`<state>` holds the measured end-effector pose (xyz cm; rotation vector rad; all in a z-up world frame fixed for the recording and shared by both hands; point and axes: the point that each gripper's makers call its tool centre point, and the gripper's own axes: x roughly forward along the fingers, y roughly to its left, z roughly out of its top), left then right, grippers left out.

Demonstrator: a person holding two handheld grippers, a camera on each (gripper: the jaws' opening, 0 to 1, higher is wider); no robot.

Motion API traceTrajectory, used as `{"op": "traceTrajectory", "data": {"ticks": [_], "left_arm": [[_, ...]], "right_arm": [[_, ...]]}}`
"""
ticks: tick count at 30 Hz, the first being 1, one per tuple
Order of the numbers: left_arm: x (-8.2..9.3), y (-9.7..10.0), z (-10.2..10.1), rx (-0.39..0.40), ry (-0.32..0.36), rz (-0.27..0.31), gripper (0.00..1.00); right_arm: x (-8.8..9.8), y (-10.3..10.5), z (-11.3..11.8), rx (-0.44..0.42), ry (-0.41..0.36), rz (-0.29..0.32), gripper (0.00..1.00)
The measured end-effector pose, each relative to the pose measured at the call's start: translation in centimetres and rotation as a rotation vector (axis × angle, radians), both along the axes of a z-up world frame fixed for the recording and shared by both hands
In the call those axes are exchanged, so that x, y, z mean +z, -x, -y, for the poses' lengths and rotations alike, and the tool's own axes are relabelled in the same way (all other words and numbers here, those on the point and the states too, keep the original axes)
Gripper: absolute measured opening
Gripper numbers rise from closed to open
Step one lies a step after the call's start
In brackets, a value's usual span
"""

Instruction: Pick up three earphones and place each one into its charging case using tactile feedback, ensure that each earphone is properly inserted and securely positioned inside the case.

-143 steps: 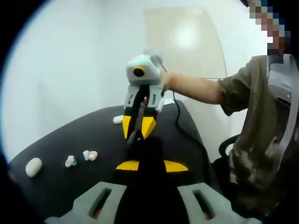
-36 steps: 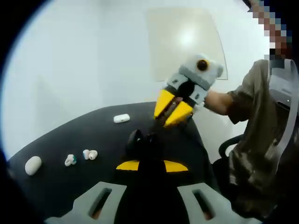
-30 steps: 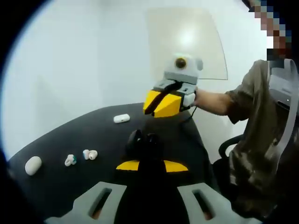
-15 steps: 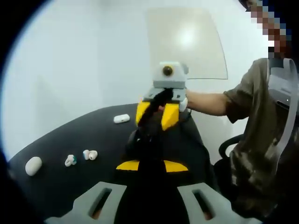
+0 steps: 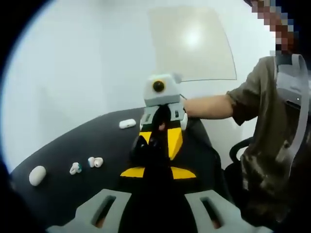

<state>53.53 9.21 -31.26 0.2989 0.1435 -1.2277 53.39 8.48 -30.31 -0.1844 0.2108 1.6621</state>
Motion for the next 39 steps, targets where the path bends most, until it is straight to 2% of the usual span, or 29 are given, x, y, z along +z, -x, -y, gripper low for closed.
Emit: {"op": "traceTrajectory", "data": {"ticks": [6, 9, 11, 15, 17, 19, 23, 29, 30, 31, 32, 33, 36, 39], "left_arm": [[0.6, -0.3, -0.1, 0.021, 0.023, 0.000, 0.15], [1.5, -0.3, -0.8, 0.037, 0.059, -0.055, 0.15], [2.0, -0.9, -2.4, 0.104, 0.065, -0.086, 0.15], [2.3, -2.4, -7.1, 0.278, -0.006, -0.102, 0.12], [2.2, -3.1, -9.4, 0.357, -0.015, -0.150, 0.11], [1.6, -3.2, -10.5, 0.376, -0.043, -0.203, 0.12], [0.4, -3.0, -9.2, 0.324, -0.112, -0.218, 0.18], [0.6, -3.6, -6.7, 0.302, -0.168, -0.109, 0.18], [0.3, -4.0, -6.8, 0.335, -0.188, -0.093, 0.14], [-0.4, -4.4, -7.4, 0.415, -0.228, -0.111, 0.09], [-0.8, -4.4, -7.7, 0.457, -0.250, -0.125, 0.05], [-0.9, -4.3, -7.8, 0.496, -0.241, -0.135, 0.04], [-0.1, -3.5, -6.8, 0.530, -0.122, -0.117, 0.09], [0.4, -3.5, -6.9, 0.620, -0.044, -0.114, 0.11]], "right_arm": [[0.0, -0.6, 0.6, -0.021, -0.020, -0.021, 0.18], [0.1, -0.6, 0.7, -0.026, -0.031, -0.013, 0.18], [0.0, -0.6, 0.7, -0.026, -0.031, -0.002, 0.18], [0.0, -0.7, 0.7, -0.030, -0.037, -0.001, 0.18], [0.0, -0.6, 0.6, -0.029, -0.038, -0.002, 0.19], [-0.1, -0.6, 0.5, -0.030, -0.039, -0.002, 0.19], [-0.1, -0.8, 0.5, -0.036, -0.042, 0.008, 0.19], [-0.2, -0.7, 0.2, -0.033, -0.045, 0.021, 0.19], [-0.2, -0.7, 0.2, -0.033, -0.046, 0.022, 0.19], [-0.2, -0.7, 0.2, -0.032, -0.046, 0.021, 0.19], [-0.2, -0.7, 0.1, -0.032, -0.046, 0.022, 0.19], [-0.2, -0.7, 0.1, -0.032, -0.047, 0.023, 0.19], [-0.2, -0.8, 0.0, -0.032, -0.047, 0.027, 0.19], [-0.2, -0.9, 0.1, -0.031, -0.049, 0.025, 0.19]]}}
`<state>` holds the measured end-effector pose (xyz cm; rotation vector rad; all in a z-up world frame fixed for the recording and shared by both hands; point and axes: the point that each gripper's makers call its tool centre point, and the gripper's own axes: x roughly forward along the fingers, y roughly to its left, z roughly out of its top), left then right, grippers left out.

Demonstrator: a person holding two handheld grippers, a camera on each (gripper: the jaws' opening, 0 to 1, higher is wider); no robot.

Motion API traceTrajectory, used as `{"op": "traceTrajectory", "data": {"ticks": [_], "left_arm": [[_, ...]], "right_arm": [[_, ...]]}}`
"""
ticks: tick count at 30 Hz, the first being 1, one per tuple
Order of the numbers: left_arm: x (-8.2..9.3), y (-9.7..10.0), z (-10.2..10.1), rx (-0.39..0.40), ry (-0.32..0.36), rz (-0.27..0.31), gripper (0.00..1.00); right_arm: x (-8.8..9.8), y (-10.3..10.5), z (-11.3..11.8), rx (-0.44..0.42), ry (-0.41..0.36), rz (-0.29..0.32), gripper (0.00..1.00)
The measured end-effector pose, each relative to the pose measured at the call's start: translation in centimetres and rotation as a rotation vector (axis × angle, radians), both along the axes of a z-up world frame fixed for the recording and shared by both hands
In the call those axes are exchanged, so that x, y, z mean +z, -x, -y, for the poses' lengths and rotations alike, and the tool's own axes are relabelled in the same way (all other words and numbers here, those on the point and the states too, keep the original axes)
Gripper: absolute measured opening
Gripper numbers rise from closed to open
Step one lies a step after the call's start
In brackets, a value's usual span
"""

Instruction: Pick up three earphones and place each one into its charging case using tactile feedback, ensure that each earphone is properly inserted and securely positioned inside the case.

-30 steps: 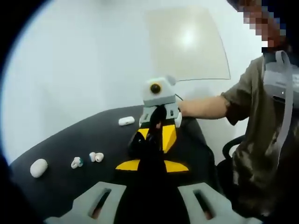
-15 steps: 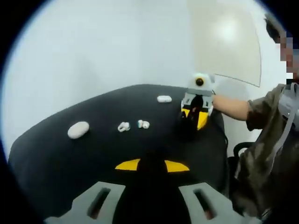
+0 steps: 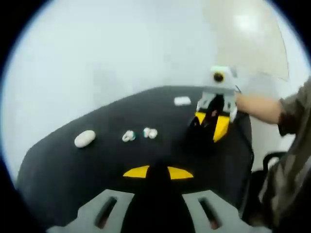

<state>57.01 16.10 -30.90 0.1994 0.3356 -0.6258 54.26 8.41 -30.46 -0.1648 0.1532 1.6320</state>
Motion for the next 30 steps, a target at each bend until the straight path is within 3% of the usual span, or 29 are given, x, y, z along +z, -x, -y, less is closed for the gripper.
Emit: {"op": "traceTrajectory", "data": {"ticks": [2, 4, 6, 7, 8, 9, 11, 13, 15, 20, 24, 27, 30], "left_arm": [[0.5, -0.1, 0.1, 0.057, 0.005, 0.057, 0.14], [1.1, 0.2, 0.6, 0.072, -0.035, 0.134, 0.15], [1.1, 0.8, 1.7, 0.054, -0.054, 0.158, 0.13], [0.6, 0.9, 2.1, 0.043, -0.075, 0.132, 0.10], [-0.3, 0.9, 1.5, 0.090, -0.109, 0.074, 0.07], [-0.4, 0.6, 1.5, 0.087, -0.144, 0.084, 0.07], [0.0, 0.0, 1.3, 0.127, -0.111, 0.134, 0.09], [-0.4, 0.0, 1.8, 0.095, -0.095, 0.128, 0.13], [-0.9, -0.4, 1.6, 0.119, -0.089, 0.107, 0.15], [-1.0, -0.9, 0.9, 0.154, -0.059, 0.094, 0.08], [-0.1, -0.7, 0.5, 0.100, -0.037, 0.077, 0.08], [2.2, 0.0, 0.8, -0.037, 0.063, 0.065, 0.08], [5.0, 1.5, 1.3, -0.182, 0.211, 0.009, 0.08]], "right_arm": [[0.0, 0.0, 0.0, 0.000, 0.000, 0.000, 0.19], [0.0, 0.0, 0.1, 0.000, 0.000, 0.008, 0.19], [0.0, 0.0, 0.1, 0.000, -0.001, 0.013, 0.19], [0.0, -0.1, 0.1, 0.001, -0.002, 0.014, 0.19], [0.0, -0.1, 0.1, 0.001, -0.002, 0.011, 0.19], [0.0, -0.1, 0.1, 0.002, -0.003, 0.009, 0.19], [0.0, -0.1, 0.2, 0.002, -0.003, 0.012, 0.19], [0.0, -0.1, 0.3, 0.002, -0.003, 0.020, 0.19], [0.1, -0.1, 0.3, 0.004, -0.004, 0.020, 0.19], [0.1, -0.1, 0.4, 0.006, -0.005, 0.021, 0.19], [0.1, -0.1, 0.4, 0.007, -0.006, 0.027, 0.19], [0.1, -0.1, 0.4, 0.007, -0.006, 0.022, 0.19], [0.1, -0.1, 0.4, 0.006, -0.005, 0.030, 0.19]]}}
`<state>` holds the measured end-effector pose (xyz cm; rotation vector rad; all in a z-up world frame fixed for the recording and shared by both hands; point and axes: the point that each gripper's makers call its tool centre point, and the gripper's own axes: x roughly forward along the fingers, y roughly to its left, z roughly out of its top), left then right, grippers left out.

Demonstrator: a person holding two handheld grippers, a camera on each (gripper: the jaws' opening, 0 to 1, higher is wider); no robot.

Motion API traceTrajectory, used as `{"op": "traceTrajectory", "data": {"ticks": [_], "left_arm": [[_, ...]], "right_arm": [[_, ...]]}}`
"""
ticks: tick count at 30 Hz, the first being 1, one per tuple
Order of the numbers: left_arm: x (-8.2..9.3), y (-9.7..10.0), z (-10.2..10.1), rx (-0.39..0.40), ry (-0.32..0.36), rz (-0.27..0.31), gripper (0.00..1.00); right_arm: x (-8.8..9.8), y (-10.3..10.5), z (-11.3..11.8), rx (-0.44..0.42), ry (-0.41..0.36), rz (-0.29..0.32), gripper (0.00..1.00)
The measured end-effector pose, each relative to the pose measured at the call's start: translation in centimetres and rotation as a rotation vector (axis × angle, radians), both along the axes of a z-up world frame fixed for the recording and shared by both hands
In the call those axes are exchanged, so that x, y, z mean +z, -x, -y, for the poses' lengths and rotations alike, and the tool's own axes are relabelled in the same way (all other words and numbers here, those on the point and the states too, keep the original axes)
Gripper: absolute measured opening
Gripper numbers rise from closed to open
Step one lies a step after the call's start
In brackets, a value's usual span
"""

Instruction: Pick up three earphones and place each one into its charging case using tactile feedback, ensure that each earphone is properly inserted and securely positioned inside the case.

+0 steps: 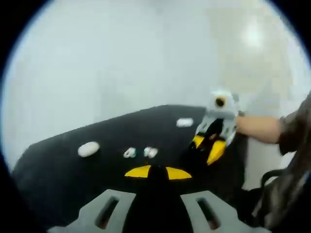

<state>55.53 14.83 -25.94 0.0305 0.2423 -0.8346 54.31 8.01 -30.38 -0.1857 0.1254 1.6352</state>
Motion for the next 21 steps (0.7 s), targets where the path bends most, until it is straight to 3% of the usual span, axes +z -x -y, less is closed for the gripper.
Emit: {"op": "traceTrajectory", "data": {"ticks": [2, 4, 6, 10, 13, 17, 21], "left_arm": [[1.0, 0.8, 0.1, -0.081, 0.046, -0.050, 0.08], [0.8, 0.9, -0.3, -0.104, 0.013, -0.090, 0.08], [-0.8, 1.5, -0.4, -0.147, -0.051, -0.172, 0.08], [-3.1, 2.6, 0.6, -0.236, -0.055, -0.280, 0.08], [-5.4, 2.8, 0.8, -0.246, -0.158, -0.261, 0.08], [-5.7, 2.7, 0.6, -0.235, -0.134, -0.247, 0.09], [-5.8, 2.4, -1.1, -0.178, -0.172, -0.226, 0.11]], "right_arm": [[0.0, 0.0, 0.0, -0.001, 0.000, 0.001, 0.19], [0.0, 0.0, 0.0, 0.000, 0.000, 0.000, 0.19], [0.0, 0.0, 0.0, 0.000, 0.000, -0.001, 0.19], [0.0, 0.0, 0.0, -0.001, 0.000, 0.006, 0.19], [0.0, 0.0, 0.1, 0.001, -0.001, 0.003, 0.19], [0.1, 0.0, 0.1, 0.001, -0.001, 0.006, 0.19], [0.1, 0.0, 0.1, 0.003, -0.001, 0.008, 0.19]]}}
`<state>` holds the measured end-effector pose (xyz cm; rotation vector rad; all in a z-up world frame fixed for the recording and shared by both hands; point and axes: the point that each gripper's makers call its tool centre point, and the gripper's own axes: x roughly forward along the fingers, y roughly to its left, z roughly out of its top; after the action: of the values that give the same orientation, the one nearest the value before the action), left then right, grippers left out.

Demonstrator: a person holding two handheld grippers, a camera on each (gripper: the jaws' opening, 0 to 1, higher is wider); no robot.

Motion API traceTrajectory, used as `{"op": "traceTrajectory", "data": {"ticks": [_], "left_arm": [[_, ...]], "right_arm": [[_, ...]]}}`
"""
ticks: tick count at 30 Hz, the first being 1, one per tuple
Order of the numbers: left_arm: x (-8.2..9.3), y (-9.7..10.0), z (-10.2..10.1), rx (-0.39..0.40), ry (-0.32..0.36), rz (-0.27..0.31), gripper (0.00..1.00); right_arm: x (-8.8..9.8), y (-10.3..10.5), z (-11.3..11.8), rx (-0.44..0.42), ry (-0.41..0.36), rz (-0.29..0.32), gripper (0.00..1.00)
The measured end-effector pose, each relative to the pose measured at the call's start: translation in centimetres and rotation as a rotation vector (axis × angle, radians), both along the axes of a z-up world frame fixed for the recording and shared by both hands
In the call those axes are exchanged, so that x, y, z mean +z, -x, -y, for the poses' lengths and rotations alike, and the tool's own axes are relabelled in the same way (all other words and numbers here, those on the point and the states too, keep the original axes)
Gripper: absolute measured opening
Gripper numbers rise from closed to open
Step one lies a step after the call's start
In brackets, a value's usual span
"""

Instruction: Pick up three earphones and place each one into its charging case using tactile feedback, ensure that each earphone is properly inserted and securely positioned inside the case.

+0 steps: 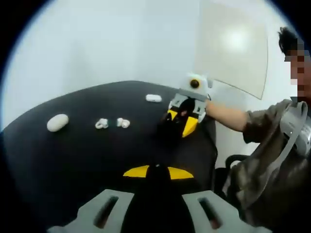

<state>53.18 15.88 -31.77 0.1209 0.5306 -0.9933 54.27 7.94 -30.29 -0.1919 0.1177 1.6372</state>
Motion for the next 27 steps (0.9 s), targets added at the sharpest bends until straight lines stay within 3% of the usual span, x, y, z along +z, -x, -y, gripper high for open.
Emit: {"op": "traceTrajectory", "data": {"ticks": [2, 4, 8, 11, 14, 17, 24, 27], "left_arm": [[-0.3, -0.1, -1.1, 0.030, -0.040, 0.019, 0.12], [-0.2, -0.4, -2.0, 0.072, -0.035, 0.025, 0.12], [-0.1, -0.5, -3.2, 0.232, 0.052, -0.069, 0.13], [0.1, 0.7, -2.5, 0.289, 0.114, -0.140, 0.19], [0.2, 1.2, -1.5, 0.358, 0.143, -0.152, 0.20], [0.0, 0.5, -1.3, 0.463, 0.176, -0.142, 0.20], [-0.1, -0.6, -0.4, 0.507, 0.216, -0.163, 0.18], [-0.5, -1.2, -0.5, 0.508, 0.142, -0.129, 0.10]], "right_arm": [[0.0, 0.1, 0.0, 0.002, 0.000, -0.001, 0.19], [0.0, 0.1, -0.1, 0.002, 0.000, 0.002, 0.19], [0.0, 0.1, -0.1, 0.001, 0.001, 0.013, 0.19], [0.1, 0.1, -0.1, 0.003, 0.001, 0.012, 0.19], [0.1, 0.1, -0.1, 0.004, 0.000, 0.014, 0.19], [0.1, 0.1, -0.1, 0.004, 0.000, 0.018, 0.19], [0.1, 0.1, 0.0, 0.004, 0.000, 0.028, 0.19], [0.1, 0.1, -0.1, 0.006, 0.000, 0.029, 0.19]]}}
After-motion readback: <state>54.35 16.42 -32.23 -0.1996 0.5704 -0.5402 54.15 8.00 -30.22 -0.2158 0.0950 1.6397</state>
